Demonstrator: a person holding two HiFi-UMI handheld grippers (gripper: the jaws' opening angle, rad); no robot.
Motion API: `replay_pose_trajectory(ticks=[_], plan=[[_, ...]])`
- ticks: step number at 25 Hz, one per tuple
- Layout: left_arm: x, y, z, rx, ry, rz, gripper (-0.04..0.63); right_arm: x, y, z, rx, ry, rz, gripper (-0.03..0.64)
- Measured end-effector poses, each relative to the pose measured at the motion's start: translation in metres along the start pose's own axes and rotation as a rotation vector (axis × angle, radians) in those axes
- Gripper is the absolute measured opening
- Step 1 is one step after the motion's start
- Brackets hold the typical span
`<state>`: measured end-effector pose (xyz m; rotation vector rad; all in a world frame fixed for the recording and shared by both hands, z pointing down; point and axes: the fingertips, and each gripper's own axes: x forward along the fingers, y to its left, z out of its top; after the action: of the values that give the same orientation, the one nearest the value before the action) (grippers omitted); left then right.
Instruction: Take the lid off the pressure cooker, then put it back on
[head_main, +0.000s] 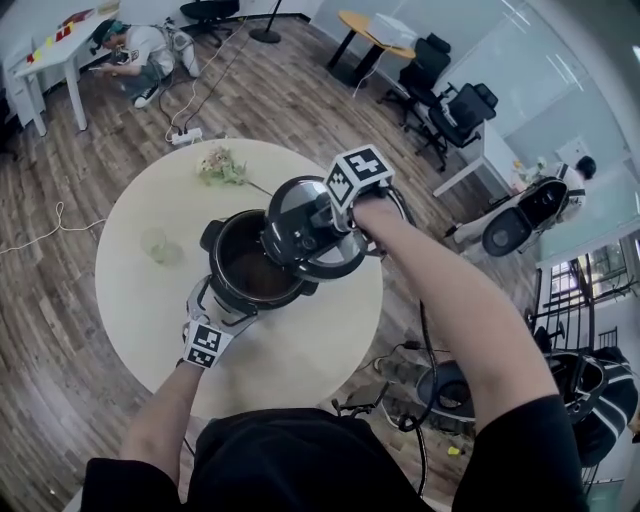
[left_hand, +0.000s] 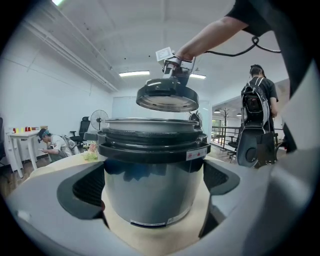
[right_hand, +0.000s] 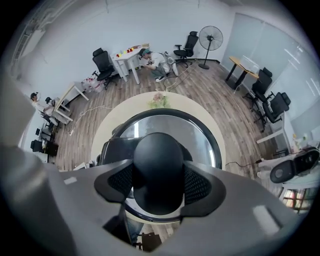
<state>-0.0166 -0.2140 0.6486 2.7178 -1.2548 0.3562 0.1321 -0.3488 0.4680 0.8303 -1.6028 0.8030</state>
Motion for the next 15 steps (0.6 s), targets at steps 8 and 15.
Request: replay_pose_trajectory(ticks=[8,15], plan=[[0.000,0.000,0.000,0.000,0.003,-0.003,0.591,-0.011,-0.111,-0.070,0.170,0.035,-0.110,0.285],[-0.001,0.000,0.002,0.002,0.004,-0.002,0.591,0.021,-0.166,-0.151,0.280,0.051,-0.146,0.285]])
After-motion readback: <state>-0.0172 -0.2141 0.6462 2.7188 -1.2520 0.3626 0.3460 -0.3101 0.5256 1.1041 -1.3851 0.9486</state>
